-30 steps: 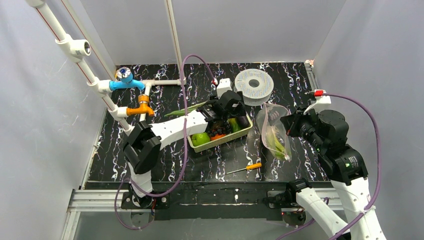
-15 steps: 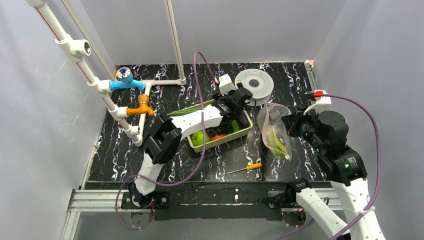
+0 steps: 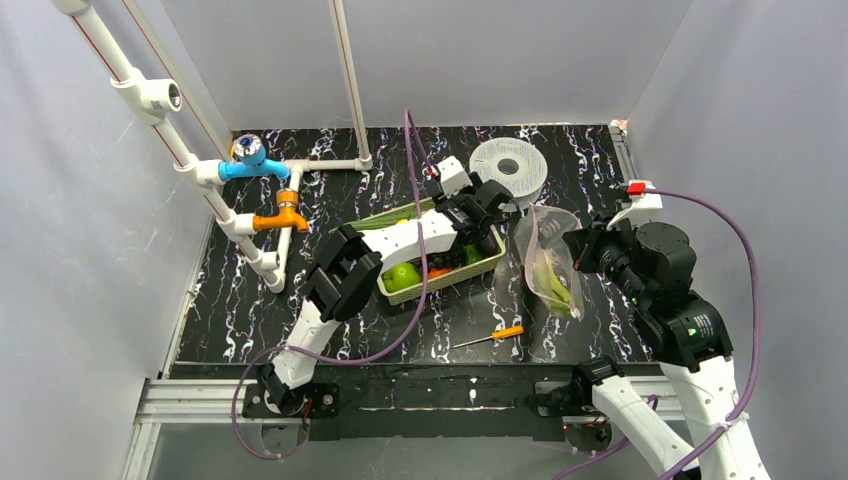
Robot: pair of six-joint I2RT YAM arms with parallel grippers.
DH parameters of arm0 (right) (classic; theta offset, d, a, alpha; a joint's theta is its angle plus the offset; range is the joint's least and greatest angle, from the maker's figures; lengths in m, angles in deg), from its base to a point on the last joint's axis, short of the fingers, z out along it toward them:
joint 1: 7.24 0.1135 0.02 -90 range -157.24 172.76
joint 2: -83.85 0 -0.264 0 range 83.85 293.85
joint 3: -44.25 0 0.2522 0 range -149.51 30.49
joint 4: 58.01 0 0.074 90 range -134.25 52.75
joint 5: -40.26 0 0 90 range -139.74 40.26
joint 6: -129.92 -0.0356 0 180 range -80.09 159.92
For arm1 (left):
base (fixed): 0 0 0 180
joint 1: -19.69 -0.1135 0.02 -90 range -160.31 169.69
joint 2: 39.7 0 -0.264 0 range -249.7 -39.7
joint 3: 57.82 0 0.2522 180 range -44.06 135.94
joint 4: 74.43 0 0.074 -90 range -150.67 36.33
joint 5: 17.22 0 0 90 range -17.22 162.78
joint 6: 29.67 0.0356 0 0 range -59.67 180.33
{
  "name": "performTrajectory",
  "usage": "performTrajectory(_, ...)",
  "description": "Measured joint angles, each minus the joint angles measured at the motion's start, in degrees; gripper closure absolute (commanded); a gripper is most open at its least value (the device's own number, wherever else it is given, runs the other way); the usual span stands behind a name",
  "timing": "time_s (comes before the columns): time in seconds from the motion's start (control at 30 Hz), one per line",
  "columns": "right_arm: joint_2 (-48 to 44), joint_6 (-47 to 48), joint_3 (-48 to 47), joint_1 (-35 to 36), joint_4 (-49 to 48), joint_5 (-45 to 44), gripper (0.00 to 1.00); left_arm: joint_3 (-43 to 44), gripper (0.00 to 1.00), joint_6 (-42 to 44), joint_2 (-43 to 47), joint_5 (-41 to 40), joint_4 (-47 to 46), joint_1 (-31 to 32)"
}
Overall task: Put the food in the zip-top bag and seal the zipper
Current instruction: Pick up the fake vegetable from the bin.
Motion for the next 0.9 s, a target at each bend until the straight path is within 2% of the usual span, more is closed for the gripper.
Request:
performTrajectory(0.1,-0.07,0.13,0.0,0.0,0.0,-0.03,0.99,0.0,0.44,-1.25,-0.92,0.05,0.42,-0.1)
performTrajectory(0.23,-0.29,0.19,0.0,0.0,0.0,-0.07,0.99,0.02,0.55,-2.42,-1.09,0.06,0.72,-0.3)
performTrajectory(0.37,-0.43,0.19,0.0,0.0,0.0,-0.09,0.99,0.02,0.74,-1.79,-1.09,0.06,0.48,-0.37)
performTrajectory(0.43,-0.43,0.22,0.0,0.0,0.02,-0.09,0.99,-0.3,0.87,-0.82,-1.02,0.07,-0.69,-0.37)
performTrajectory(0.53,-0.43,0.19,0.0,0.0,0.02,-0.06,0.99,-2.28,0.91,1.28,-0.09,0.18,-3.82,-0.39)
performTrajectory(0.6,-0.43,0.17,0.0,0.0,0.02,-0.02,0.99,-2.94,1.0,2.55,0.34,0.41,-5.61,-0.45)
performTrajectory(0.9,-0.43,0.11,-0.07,0.0,0.23,0.02,0.99,-7.21,1.0,4.64,4.11,2.36,-9.68,-0.74)
